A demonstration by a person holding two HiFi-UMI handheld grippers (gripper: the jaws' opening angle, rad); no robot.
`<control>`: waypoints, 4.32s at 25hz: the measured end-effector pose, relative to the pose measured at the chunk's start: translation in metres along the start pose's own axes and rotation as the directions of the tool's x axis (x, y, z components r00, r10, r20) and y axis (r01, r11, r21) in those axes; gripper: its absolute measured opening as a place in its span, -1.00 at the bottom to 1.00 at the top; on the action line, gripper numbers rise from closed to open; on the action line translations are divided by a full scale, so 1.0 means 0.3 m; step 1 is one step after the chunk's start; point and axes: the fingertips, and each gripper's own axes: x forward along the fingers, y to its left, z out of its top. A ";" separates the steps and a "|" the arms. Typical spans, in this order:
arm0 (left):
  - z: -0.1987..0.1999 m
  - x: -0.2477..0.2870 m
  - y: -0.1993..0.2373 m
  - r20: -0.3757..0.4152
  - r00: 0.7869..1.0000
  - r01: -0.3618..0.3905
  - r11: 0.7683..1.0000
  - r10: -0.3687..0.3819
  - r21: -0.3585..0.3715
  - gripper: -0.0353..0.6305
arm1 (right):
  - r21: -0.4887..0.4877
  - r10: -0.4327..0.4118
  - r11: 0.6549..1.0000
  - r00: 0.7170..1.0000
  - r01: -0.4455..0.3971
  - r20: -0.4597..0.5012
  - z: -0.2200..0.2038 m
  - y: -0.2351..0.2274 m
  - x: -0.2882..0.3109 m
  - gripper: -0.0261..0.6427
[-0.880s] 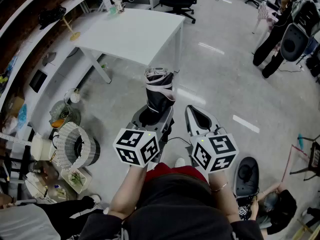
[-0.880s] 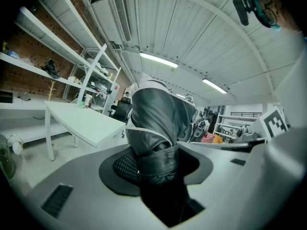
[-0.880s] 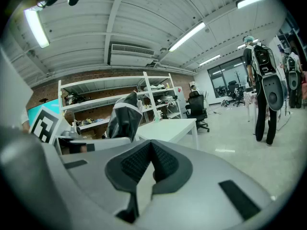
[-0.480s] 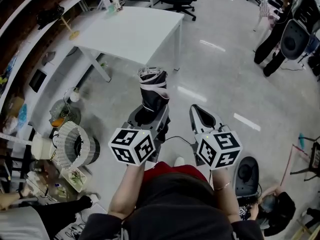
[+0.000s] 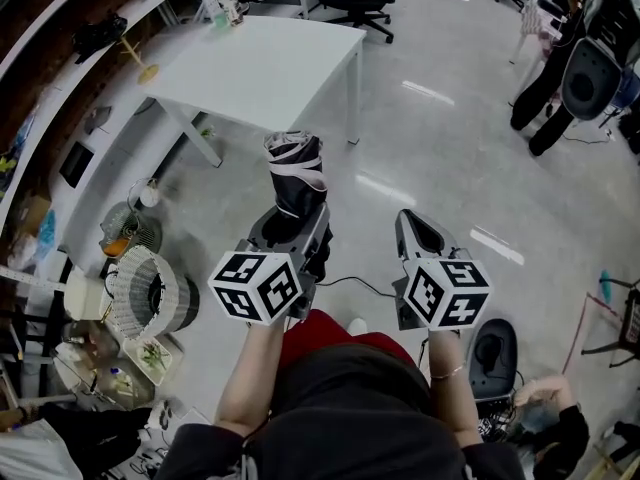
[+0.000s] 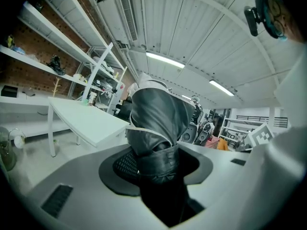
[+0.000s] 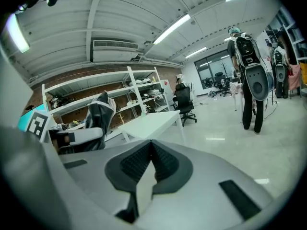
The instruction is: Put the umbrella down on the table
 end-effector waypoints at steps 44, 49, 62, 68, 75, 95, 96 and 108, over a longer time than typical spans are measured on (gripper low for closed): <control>0.267 0.668 0.397 -0.025 1.000 0.019 1.000 -0.020 -0.004 -0.29 | -0.028 0.060 0.998 0.997 -0.061 -0.048 0.295 -0.129 0.731 -0.87; 0.340 0.799 0.524 -0.041 0.999 0.018 1.000 -0.018 0.000 -0.29 | -0.024 0.072 0.997 0.996 -0.074 -0.055 0.369 -0.128 0.925 -0.87; 0.511 1.029 0.771 -0.058 0.997 0.055 0.998 -0.056 -0.007 -0.29 | -0.034 0.069 0.997 0.996 -0.071 -0.064 0.524 -0.103 1.292 -0.87; 0.584 1.062 0.898 -0.075 0.996 0.047 0.999 -0.049 -0.023 -0.29 | -0.051 0.071 0.996 0.994 -0.075 -0.084 0.583 -0.030 1.419 -0.87; 0.554 1.095 0.946 -0.075 0.997 0.001 1.000 -0.003 -0.031 -0.29 | -0.052 0.084 0.995 0.992 -0.089 -0.095 0.559 -0.069 1.457 -0.87; 0.551 1.326 1.062 -0.126 0.978 -0.172 0.984 0.165 -0.048 -0.29 | -0.073 0.211 0.972 0.964 -0.225 -0.160 0.683 -0.218 1.739 -0.87; 0.545 1.348 1.076 -0.132 0.975 -0.188 0.981 0.179 -0.056 -0.29 | -0.071 0.217 0.970 0.962 -0.231 -0.169 0.689 -0.237 1.765 -0.87; 0.512 1.554 1.199 -0.198 0.930 -0.340 0.930 0.310 -0.142 -0.29 | -0.073 0.304 0.939 0.912 -0.335 -0.276 0.768 -0.363 2.049 -0.87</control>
